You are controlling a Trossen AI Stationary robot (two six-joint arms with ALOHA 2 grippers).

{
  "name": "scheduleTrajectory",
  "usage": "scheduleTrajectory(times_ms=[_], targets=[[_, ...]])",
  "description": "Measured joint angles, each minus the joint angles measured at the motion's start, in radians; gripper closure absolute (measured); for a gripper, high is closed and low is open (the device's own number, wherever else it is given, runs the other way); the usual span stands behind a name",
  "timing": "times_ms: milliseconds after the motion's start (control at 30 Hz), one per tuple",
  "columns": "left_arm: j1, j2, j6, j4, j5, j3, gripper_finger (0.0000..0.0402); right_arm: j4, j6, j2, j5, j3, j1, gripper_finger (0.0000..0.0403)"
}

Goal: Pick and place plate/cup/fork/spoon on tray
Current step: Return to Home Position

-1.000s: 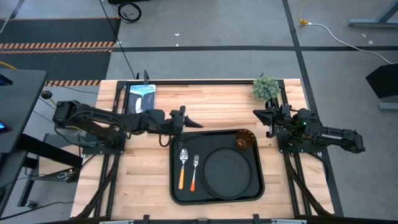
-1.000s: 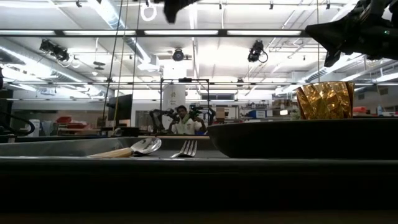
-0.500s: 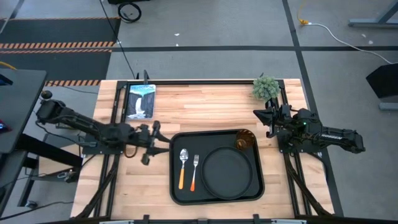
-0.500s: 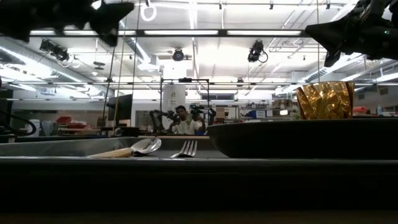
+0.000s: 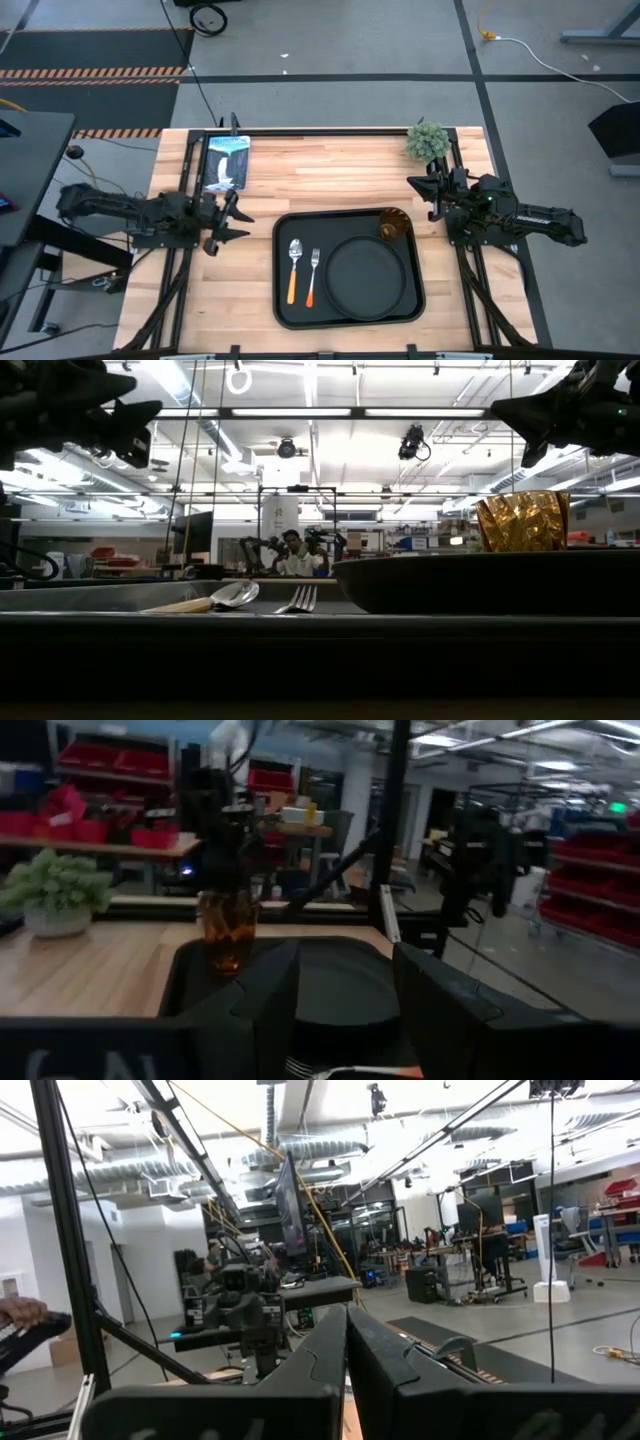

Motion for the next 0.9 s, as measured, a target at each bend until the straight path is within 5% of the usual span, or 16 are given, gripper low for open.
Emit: scheduleTrajectory(times_ms=[333, 900], targets=[[0.094, -0.273, -0.033, -0.396, 0.134, -0.001, 0.023, 0.0, 0.0, 0.0, 0.0, 0.0, 0.0, 0.0384], [0.142, -0.332, 0.037, -0.412, 0.143, 0.0, 0.023, 0.0, 0.0, 0.0, 0.0, 0.0, 0.0, 0.0384]])
